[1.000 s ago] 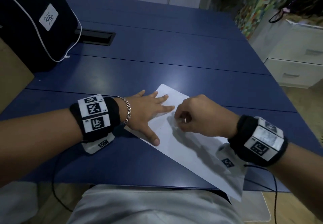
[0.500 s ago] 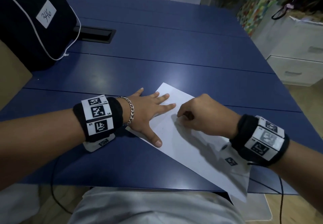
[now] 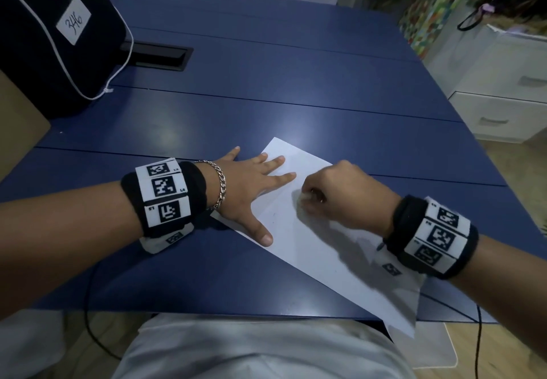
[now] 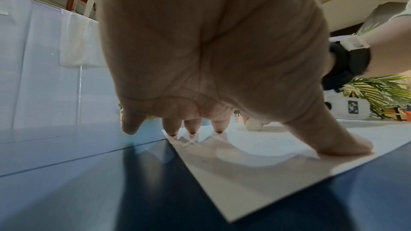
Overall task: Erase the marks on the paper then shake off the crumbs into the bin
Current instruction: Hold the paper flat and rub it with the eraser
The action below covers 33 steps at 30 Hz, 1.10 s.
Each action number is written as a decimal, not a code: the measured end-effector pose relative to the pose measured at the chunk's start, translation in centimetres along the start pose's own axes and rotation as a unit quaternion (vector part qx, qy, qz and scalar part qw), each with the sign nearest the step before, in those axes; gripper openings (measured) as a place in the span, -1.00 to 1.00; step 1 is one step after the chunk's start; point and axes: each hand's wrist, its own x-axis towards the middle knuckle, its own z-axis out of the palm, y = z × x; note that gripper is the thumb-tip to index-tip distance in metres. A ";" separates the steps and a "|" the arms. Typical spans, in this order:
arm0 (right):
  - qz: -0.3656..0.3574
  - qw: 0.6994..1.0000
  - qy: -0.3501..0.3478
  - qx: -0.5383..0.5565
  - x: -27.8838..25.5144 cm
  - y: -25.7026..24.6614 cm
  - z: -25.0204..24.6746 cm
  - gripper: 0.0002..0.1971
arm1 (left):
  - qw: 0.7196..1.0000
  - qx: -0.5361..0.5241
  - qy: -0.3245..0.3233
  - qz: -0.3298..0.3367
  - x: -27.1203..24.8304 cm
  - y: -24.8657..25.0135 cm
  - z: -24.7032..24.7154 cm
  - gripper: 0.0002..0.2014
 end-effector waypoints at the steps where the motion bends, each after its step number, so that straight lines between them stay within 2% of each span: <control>1: 0.004 1.000 0.010 0.000 0.0 0.2 0.0 -0.80 | 1.000 0.000 0.000 -0.001 0.0 0.0 0.0 0.36; 6: -0.076 0.996 -0.044 -0.013 -1.5 -2.8 0.9 -0.73 | 1.000 -0.002 -0.004 -0.001 0.2 0.0 0.1 0.36; 11: -0.011 0.999 -0.010 -0.032 0.0 0.0 -0.3 -0.77 | 1.000 -0.005 -0.011 -0.004 0.0 0.1 0.0 0.36; 13: -0.025 0.999 -0.005 -0.036 -0.5 -0.8 0.0 -0.77 | 1.000 -0.004 -0.013 -0.006 0.1 0.2 -0.1 0.37; 17: -0.087 0.995 -0.056 -0.005 -1.7 -2.3 0.1 -0.75 | 1.000 -0.005 -0.011 -0.003 0.2 0.2 0.0 0.38; 20: -0.035 0.998 0.017 0.040 -1.1 1.5 -1.7 -0.85 | 1.000 -0.007 0.005 0.021 0.1 -0.1 0.0 0.40; 21: -0.008 0.998 0.032 0.044 -1.3 2.9 -2.1 -0.83 | 0.999 -0.005 0.015 0.031 0.0 -0.3 -0.1 0.43; 25: 0.033 0.999 0.013 0.033 -2.5 5.9 -0.9 -0.82 | 0.998 0.024 0.047 0.020 0.3 -2.3 -1.1 0.50; 30: 0.023 0.997 -0.013 0.071 -4.7 5.1 -0.5 -0.87 | 0.998 0.011 0.047 -0.034 0.4 -4.2 -2.9 0.32; 33: -0.001 0.997 -0.056 0.061 -5.4 3.7 -0.7 -0.90 | 0.997 -0.026 0.065 -0.021 0.1 -3.7 -3.1 0.10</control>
